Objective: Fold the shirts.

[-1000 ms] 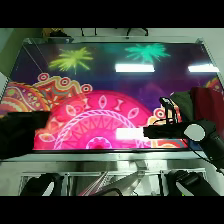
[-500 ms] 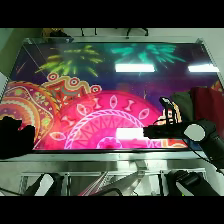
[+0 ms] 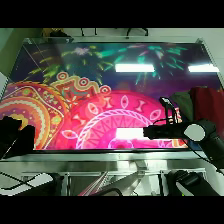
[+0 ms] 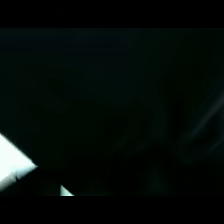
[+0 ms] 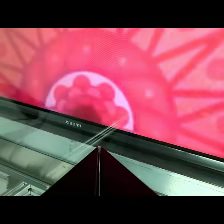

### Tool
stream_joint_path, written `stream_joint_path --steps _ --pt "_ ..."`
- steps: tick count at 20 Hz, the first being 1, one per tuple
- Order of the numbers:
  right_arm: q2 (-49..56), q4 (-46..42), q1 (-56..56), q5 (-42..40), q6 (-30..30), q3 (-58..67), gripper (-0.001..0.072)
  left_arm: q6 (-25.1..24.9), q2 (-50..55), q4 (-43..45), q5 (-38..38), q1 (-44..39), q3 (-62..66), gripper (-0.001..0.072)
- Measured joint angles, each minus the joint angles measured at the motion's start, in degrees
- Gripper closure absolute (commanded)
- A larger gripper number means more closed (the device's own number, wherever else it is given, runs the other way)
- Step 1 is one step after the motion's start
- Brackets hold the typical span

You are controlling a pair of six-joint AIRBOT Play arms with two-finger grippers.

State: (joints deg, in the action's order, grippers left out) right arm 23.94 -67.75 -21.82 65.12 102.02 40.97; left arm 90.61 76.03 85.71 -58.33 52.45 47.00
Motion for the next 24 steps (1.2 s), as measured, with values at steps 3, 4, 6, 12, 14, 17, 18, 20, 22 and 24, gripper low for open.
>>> stream_joint_path --steps 3,4,6,12,14,17,18,20,22,24 --pt "0.0 0.0 0.0 0.0 0.0 0.0 0.0683 -0.5 0.9 -0.2 1.0 -3.4 1.8 0.0693" --pt "0.0 0.0 0.0 0.0 0.0 0.0 0.0683 -1.0 0.2 -1.9 0.5 -5.0 3.7 0.0693" --pt "0.0 0.0 0.0 0.0 0.0 0.0 0.0683 -1.8 -2.2 -5.4 -1.4 -8.6 8.2 0.0693" --pt "0.0 0.0 0.0 -0.2 0.0 0.0 0.0683 -3.1 -14.3 -20.4 -6.1 -30.7 22.1 0.0692" --pt "0.0 0.0 0.0 -0.4 0.0 0.0 0.0683 -2.7 -17.4 -22.9 -4.9 -42.1 23.2 0.0693" --pt "0.0 0.0 0.0 -0.5 0.0 0.0 0.0683 -1.1 -19.2 -24.1 0.3 -59.0 20.9 0.0692" --pt "0.0 0.0 0.0 -0.6 0.0 0.0 0.0683 -0.4 -19.0 -24.3 2.4 -64.0 19.4 0.0692" --pt "0.0 0.0 0.0 -1.2 0.0 0.0 0.0682 0.9 -17.2 -24.1 6.5 -72.1 16.4 0.061" --pt "0.0 0.0 0.0 -2.4 0.0 0.0 0.0682 1.5 -14.5 -24.1 9.1 -77.7 14.6 0.0012" --pt "0.0 0.3 0.0 -3.8 0.0 0.0 0.0682 1.9 -11.6 -23.9 9.4 -80.9 14.9 0.0012"
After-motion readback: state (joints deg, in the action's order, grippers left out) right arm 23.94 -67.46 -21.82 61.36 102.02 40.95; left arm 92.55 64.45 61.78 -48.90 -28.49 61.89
